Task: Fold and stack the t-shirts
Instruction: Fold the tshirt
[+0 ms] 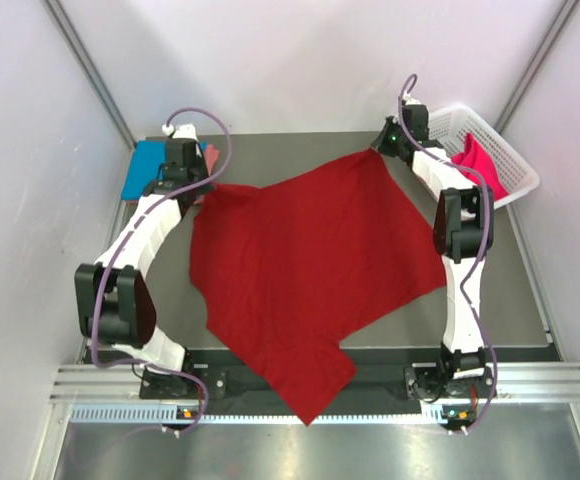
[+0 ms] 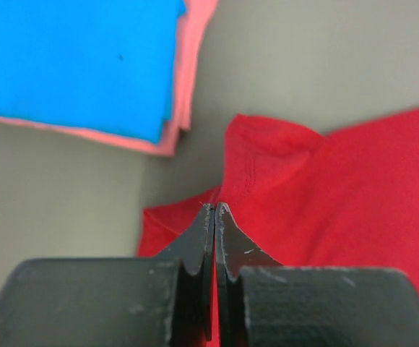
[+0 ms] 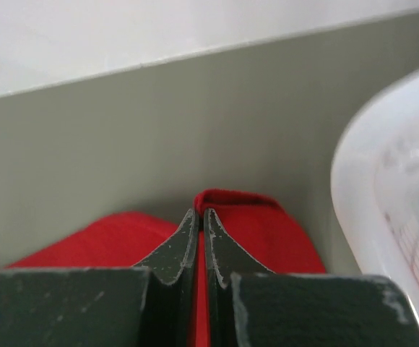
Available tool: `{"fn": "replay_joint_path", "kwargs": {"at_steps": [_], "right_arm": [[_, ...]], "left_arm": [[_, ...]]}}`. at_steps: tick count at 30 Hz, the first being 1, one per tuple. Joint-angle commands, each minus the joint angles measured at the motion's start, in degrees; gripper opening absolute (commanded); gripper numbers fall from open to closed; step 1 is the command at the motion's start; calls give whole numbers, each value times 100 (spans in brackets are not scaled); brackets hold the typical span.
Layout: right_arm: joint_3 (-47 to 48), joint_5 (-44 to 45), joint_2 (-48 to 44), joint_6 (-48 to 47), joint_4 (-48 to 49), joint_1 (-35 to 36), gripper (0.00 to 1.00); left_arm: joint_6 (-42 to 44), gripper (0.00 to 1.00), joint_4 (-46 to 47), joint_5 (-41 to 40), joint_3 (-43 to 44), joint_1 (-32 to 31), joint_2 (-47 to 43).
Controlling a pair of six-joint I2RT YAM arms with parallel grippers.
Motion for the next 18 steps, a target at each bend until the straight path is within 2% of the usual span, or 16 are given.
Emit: {"fn": "replay_joint_path", "kwargs": {"at_steps": [1,8,18], "right_arm": [[-191,94,-691,-11,-424,-91,0],[-745,-20,-1183,-98,-838,-224,0],[-1009,-38,-1456,-248,-1251,-268,0]], "left_arm": [[-442,0,-331,356,-218,-123,-602],[-847,0,-1033,435,-727,-475,-1376],[-1348,0,-1412,444,-1273,-660,-2070]]}}
